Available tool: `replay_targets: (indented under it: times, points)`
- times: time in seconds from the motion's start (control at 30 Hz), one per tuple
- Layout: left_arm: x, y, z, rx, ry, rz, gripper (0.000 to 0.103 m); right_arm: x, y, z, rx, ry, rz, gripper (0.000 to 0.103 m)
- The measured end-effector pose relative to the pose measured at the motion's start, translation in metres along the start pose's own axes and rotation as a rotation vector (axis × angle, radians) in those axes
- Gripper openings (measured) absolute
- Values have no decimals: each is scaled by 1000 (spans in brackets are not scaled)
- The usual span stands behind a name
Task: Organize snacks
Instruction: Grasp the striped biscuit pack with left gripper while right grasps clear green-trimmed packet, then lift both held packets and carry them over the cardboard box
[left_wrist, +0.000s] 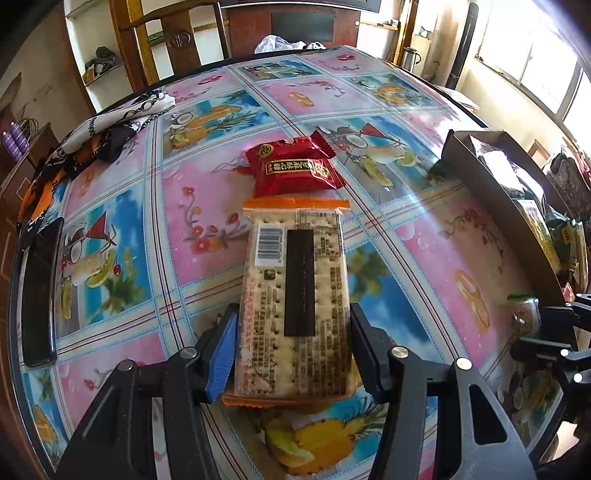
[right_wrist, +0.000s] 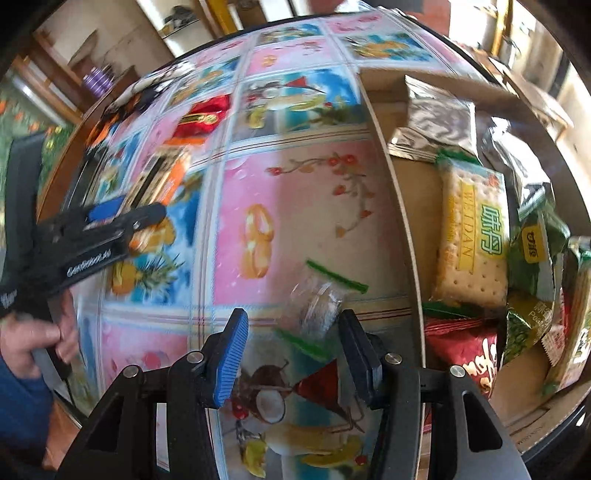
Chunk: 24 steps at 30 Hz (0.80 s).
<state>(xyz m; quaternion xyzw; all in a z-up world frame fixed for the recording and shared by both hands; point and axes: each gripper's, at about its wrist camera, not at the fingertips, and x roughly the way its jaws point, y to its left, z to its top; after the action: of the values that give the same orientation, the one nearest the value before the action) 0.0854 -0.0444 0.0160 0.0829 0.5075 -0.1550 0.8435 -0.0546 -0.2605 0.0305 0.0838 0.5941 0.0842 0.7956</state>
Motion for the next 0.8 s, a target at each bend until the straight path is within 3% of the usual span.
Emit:
replay_targets:
  times: [0.07,0.13,0.17,0.2,0.3,0.4,0.8]
  points:
    - [2,-1,3,3,-1,6,57,1,1,2,3,-7,-9,54]
    - [6,-4,7,15,-1,16,62,3,7,5,-16,-7,-48,44]
    - [8,-3,11,11,1,14,63,3,10,5,-28,-7,-66,33]
    - [10,-3,14,3,1,19,65,4,12,6,-41,-4,-80,32]
    - [13,-1,17,-11,-11,28,65,3,14,3,-64,-1,-85,31]
    - [10,-3,14,-7,-31,38,53,3,17,-2,-72,-7,-72,30]
    - [-20,-35,-46,-29,-56,51,53,-14,25,-17,-86,-73,-37,30]
